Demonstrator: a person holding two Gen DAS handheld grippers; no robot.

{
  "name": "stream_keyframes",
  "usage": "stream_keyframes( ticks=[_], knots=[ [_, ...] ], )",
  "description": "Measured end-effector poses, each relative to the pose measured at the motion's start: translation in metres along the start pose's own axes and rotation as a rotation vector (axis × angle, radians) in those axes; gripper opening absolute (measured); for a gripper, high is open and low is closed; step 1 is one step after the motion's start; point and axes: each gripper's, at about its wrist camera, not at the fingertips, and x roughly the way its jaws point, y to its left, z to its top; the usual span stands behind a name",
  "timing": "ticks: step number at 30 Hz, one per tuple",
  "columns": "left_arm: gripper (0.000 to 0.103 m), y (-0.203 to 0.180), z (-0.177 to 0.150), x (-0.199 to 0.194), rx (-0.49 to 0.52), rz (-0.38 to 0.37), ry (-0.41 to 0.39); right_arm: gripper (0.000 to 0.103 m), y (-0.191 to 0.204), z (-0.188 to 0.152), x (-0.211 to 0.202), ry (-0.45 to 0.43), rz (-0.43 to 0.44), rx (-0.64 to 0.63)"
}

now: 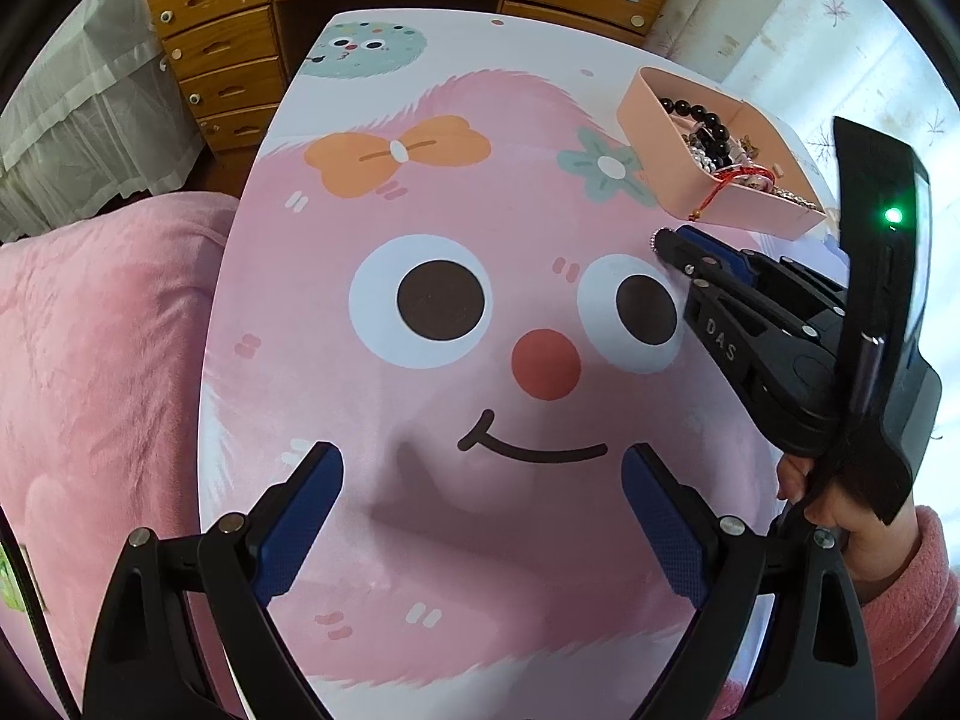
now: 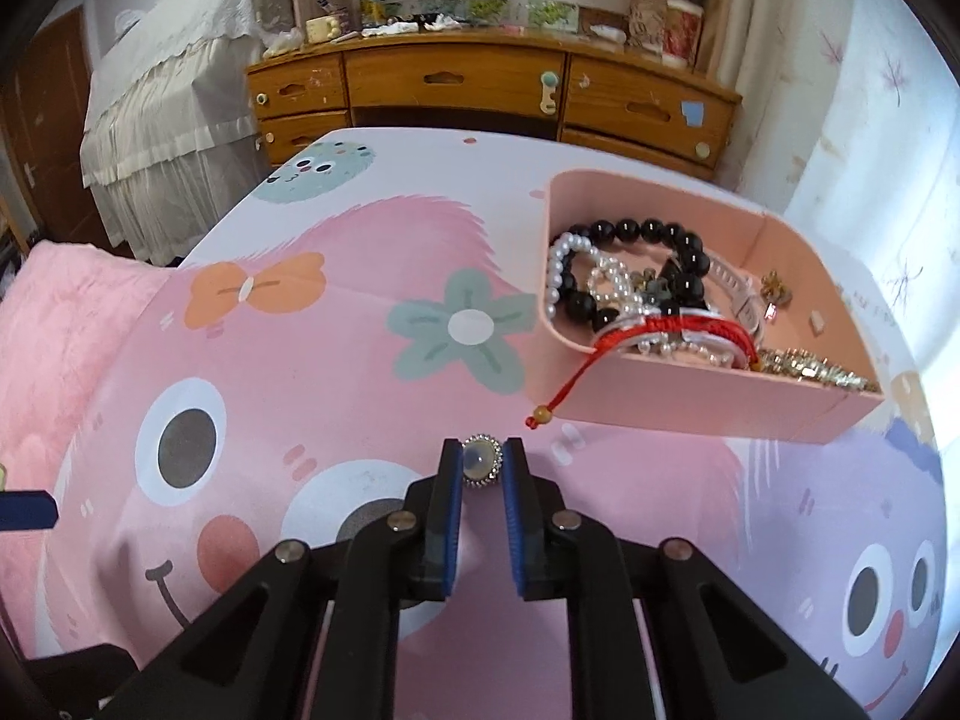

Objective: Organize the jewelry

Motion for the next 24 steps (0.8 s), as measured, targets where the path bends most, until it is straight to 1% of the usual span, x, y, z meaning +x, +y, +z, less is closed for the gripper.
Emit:
stream_keyframes(
  ticks=[2,3,7,12,14,18,24],
  knots=[
    [0.093,0.001,-0.002,0.0,-0.004,0.001,0.001,0.006,0.002,0.001,-0.004,-0.011,-0.002,-0.016],
    [0.093,0.002,-0.003,0.0,-0.005,0.001,0.001,0.001,0.004,0.002,-0.007,-0.021,0.006,-0.026],
    [0.093,0.002,-0.004,0.0,-0.01,-0.002,0.0,0.001,0.011,0.004,-0.006,-0.015,-0.005,-0.061],
    [0.093,0.0,-0.004,0.0,-0.003,-0.007,-0.001,0.001,0.0,0.006,-0.006,0.002,0.047,0.011],
    [0.093,-0.001,-0.004,0.0,0.0,-0.01,-0.004,0.002,-0.002,0.007,-0.005,0.002,0.055,0.021],
    [0.093,-0.004,-0.003,0.0,0.007,-0.013,-0.005,0.005,-0.001,0.006,-0.004,-0.002,0.049,0.004],
    [0.093,-0.006,-0.004,0.001,0.007,-0.011,0.002,0.008,-0.004,0.006,0.001,0.011,0.041,0.017]
  ],
)
